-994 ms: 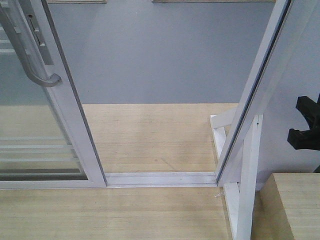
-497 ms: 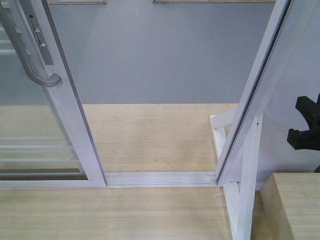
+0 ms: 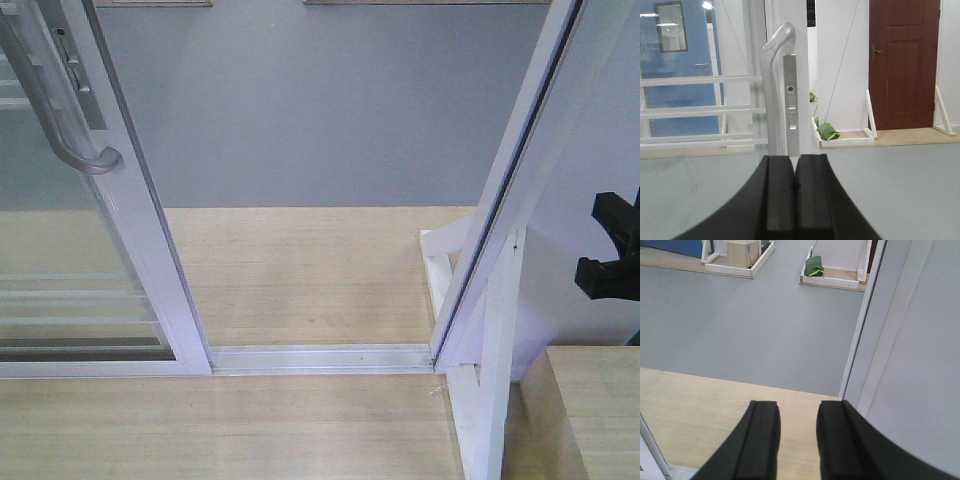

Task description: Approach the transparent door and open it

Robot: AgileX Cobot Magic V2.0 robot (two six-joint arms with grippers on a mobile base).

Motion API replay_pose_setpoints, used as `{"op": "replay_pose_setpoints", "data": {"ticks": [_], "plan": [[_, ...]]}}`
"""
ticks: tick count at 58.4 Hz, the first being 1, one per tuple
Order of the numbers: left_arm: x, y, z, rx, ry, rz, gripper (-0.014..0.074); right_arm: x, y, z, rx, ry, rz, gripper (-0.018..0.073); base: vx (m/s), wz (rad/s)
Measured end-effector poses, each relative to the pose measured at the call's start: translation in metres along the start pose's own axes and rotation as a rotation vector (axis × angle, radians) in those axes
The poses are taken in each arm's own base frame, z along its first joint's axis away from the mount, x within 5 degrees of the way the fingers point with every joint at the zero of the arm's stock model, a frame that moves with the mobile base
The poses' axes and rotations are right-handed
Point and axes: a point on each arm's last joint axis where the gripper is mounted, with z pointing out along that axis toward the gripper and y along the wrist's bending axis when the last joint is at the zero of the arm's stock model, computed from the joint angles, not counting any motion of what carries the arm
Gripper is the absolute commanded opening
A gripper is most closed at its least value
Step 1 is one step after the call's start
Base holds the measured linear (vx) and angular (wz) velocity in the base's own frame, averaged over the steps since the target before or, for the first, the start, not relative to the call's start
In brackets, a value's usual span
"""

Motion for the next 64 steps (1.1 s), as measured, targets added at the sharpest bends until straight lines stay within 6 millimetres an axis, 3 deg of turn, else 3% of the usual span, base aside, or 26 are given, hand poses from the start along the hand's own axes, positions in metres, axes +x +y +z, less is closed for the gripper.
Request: {"op": "replay_pose_setpoints", "data": {"ticks": [38, 50, 64], "plan": [[0.007, 0.0, 0.0, 0.002, 0.075, 0.0, -0.0006, 0.0, 0.0, 0.0, -0.001, -0.001, 0.0, 0.0274, 0.0, 0.0], [0.007, 0.0, 0.0, 0.002, 0.075, 0.0, -0.0006, 0.002, -0.009, -0.013, 0.061, 0.015, 0.028, 0.0176, 0.0, 0.0], [0.007, 0.0, 0.0, 0.002, 0.075, -0.001, -0.0006, 0.005, -0.025, -0.054, 0.174, -0.049, 0.066, -0.0001, 0.0, 0.0]]}}
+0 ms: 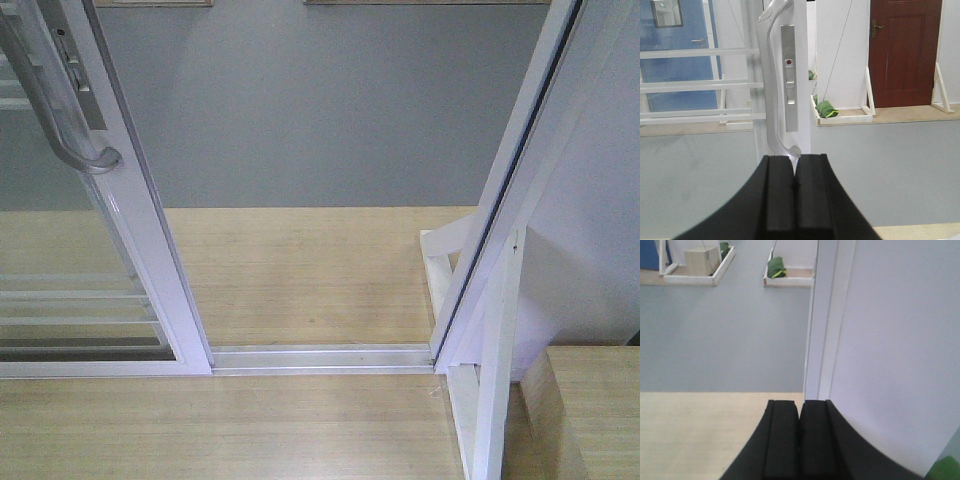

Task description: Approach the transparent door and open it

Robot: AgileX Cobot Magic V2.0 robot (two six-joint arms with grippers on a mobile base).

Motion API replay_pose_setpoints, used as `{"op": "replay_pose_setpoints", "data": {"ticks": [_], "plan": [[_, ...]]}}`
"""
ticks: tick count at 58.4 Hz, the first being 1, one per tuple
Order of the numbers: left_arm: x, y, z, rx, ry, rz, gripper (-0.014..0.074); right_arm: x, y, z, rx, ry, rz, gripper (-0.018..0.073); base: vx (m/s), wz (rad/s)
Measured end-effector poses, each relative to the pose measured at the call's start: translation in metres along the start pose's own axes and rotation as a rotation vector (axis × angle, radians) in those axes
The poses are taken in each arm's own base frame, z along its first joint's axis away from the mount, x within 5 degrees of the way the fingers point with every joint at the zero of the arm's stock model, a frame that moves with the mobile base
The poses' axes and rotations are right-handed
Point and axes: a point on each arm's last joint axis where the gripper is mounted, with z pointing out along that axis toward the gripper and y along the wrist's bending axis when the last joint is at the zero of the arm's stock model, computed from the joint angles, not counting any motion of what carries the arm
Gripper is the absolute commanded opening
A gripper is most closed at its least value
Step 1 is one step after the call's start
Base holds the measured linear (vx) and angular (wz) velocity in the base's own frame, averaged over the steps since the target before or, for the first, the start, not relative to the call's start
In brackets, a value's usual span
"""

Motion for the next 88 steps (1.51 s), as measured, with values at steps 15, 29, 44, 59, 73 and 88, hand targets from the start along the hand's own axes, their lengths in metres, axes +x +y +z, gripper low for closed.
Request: {"op": "replay_pose_setpoints", "data": {"ticks": [15, 29, 44, 59, 73, 88], "plan": [[0.0, 0.0, 0.0, 0.0, 0.0, -0.001, -0.0006, -0.007, -0.006, -0.04, 0.083, -0.21, -0.124, -0.0008, 0.0, 0.0], [0.0, 0.0, 0.0, 0.0, 0.001, -0.001, -0.0006, 0.013, -0.004, -0.064, 0.098, -0.412, -0.115, -0.0008, 0.0, 0.0], [0.001, 0.0, 0.0, 0.0, 0.008, -0.001, -0.0006, 0.056, 0.001, -0.039, 0.072, -0.456, -0.09, -0.0005, 0.0, 0.0], [0.001, 0.0, 0.0, 0.0, 0.007, -0.001, -0.0006, 0.109, 0.004, -0.009, 0.031, -0.356, 0.017, -0.0005, 0.0, 0.0], [0.001, 0.0, 0.0, 0.0, 0.007, -0.001, -0.0006, 0.112, 0.005, -0.008, 0.025, -0.331, 0.054, -0.0005, 0.0, 0.0], [0.001, 0.0, 0.0, 0.0, 0.007, -0.001, -0.0006, 0.124, 0.005, -0.005, 0.017, -0.191, 0.058, -0.0005, 0.0, 0.0]]}}
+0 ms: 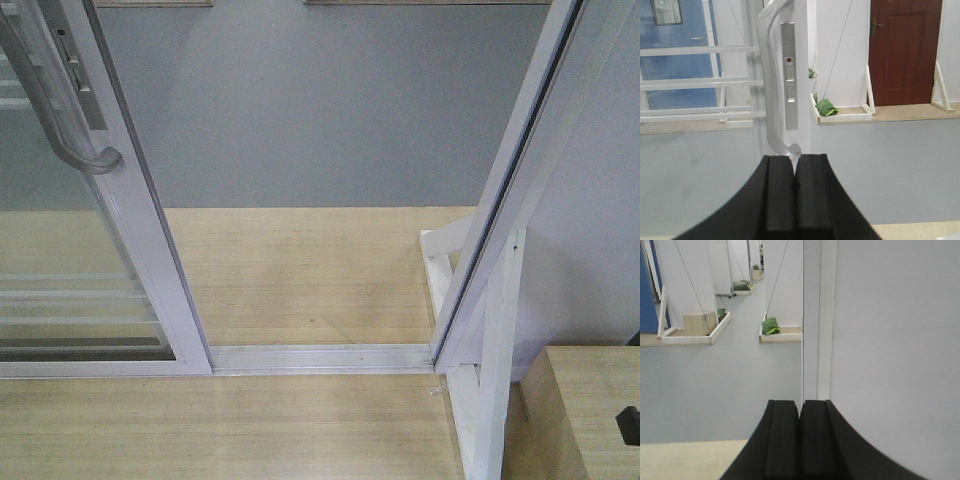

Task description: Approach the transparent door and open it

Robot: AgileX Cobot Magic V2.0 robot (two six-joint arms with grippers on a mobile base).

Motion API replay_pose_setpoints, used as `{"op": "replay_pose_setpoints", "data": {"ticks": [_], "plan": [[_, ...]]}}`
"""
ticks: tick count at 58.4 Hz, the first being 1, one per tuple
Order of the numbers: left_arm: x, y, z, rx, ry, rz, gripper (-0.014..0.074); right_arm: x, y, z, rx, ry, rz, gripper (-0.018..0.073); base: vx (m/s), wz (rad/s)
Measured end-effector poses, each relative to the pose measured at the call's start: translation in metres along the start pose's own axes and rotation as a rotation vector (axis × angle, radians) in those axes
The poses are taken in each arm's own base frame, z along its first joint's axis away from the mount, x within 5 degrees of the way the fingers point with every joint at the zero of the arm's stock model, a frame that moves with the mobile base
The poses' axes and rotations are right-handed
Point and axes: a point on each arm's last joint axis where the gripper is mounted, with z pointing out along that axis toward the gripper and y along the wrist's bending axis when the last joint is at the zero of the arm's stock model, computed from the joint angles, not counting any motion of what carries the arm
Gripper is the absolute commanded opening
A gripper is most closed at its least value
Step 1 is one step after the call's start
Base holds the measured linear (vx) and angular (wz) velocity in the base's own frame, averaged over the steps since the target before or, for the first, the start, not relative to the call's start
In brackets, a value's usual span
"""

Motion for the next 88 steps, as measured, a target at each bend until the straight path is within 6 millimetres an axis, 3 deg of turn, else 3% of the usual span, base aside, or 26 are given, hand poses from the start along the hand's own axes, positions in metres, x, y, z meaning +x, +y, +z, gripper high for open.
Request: {"op": "replay_pose_setpoints", "data": {"ticks": [88], "plan": [[0.0, 0.0, 0.0, 0.0, 0.0, -0.001, -0.0006, 0.0032, 0.0001, -0.0001, -0.001, 0.035, 0.001, -0.0005, 0.0, 0.0]]}}
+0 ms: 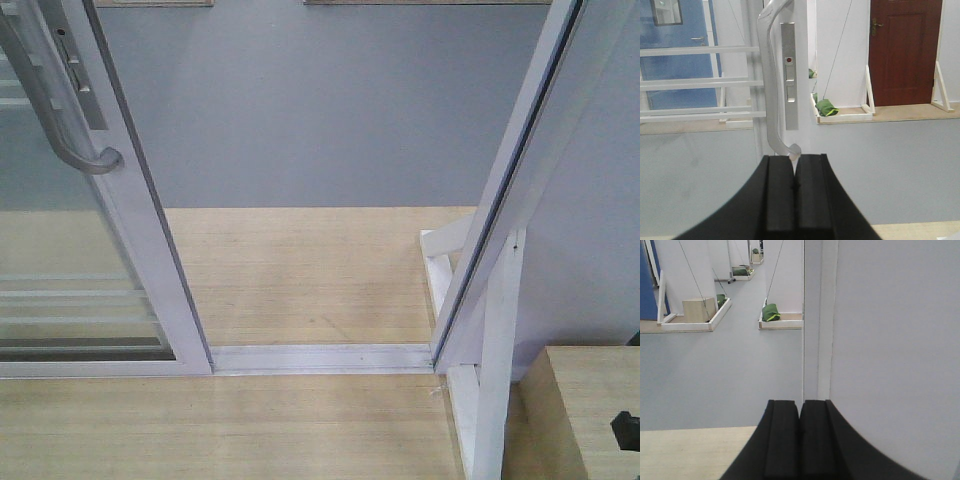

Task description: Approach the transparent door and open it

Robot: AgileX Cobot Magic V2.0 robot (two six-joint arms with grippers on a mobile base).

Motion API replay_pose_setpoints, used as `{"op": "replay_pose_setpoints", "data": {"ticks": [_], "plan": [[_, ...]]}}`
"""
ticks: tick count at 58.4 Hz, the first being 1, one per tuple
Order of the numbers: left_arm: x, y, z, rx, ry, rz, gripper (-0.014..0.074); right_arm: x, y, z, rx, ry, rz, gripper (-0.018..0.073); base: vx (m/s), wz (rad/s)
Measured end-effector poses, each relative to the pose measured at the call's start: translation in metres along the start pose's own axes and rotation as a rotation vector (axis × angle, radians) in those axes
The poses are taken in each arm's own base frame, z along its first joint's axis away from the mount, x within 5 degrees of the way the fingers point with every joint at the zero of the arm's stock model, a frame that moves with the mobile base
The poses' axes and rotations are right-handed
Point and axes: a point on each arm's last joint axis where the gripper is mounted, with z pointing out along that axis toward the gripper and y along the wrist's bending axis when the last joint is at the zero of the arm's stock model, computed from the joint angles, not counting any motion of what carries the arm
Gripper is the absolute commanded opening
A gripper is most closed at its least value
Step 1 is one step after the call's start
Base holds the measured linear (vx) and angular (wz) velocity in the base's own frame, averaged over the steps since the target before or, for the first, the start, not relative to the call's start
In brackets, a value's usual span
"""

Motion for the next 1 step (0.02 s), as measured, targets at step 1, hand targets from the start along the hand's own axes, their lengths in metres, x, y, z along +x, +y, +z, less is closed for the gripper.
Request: {"op": "replay_pose_setpoints", "data": {"ticks": [1], "plan": [[0.0, 0.0, 0.0, 0.0, 0.0, 0.0, -0.0006, 0.0, 0.0, 0.0, 0.0, 0.0, 0.0, -0.0005, 0.0, 0.0]]}}
